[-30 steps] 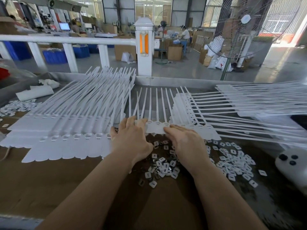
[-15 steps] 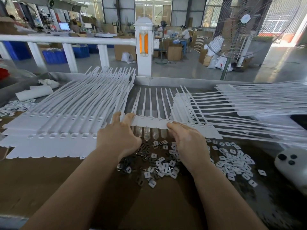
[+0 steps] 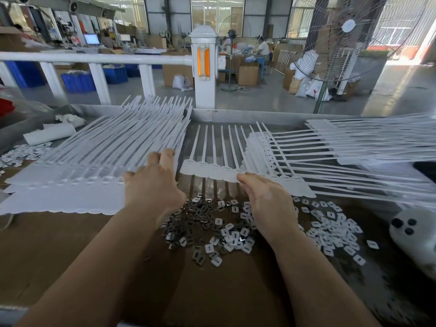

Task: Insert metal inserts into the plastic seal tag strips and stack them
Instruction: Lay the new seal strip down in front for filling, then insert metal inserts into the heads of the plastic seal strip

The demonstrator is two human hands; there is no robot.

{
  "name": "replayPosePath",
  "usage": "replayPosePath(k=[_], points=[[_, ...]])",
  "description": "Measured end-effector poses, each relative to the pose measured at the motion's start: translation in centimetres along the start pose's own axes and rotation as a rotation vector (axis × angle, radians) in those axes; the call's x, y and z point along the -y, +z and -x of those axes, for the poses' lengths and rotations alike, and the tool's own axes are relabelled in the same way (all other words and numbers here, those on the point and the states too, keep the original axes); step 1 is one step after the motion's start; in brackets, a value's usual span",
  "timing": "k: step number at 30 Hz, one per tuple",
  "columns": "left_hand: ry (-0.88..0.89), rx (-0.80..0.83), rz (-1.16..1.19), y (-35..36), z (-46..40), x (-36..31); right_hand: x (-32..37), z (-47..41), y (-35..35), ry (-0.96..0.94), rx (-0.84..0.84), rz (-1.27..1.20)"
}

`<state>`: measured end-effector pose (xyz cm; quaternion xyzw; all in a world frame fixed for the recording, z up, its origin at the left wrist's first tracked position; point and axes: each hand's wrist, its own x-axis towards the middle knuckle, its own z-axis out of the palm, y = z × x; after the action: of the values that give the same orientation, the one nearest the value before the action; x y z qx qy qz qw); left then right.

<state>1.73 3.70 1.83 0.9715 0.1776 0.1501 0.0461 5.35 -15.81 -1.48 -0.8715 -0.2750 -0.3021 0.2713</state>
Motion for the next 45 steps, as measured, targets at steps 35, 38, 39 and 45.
replayPosePath(k=[35,38,39,45], points=[[0.328,0.059,0.523,3.0,1.0,-1.6,-0.2,-0.1,-0.2,0.051,0.26,0.007],[0.423,0.208,0.642,2.7,1.3,-1.0,-0.3,-0.1,0.1,0.053,0.235,0.005],[0.443,0.238,0.656,2.6,1.3,-0.9,-0.3,-0.1,0.1,0.054,0.227,0.003],[0.532,0.35,0.583,2.2,1.1,-1.0,-0.2,0.1,0.2,0.044,0.208,0.013]])
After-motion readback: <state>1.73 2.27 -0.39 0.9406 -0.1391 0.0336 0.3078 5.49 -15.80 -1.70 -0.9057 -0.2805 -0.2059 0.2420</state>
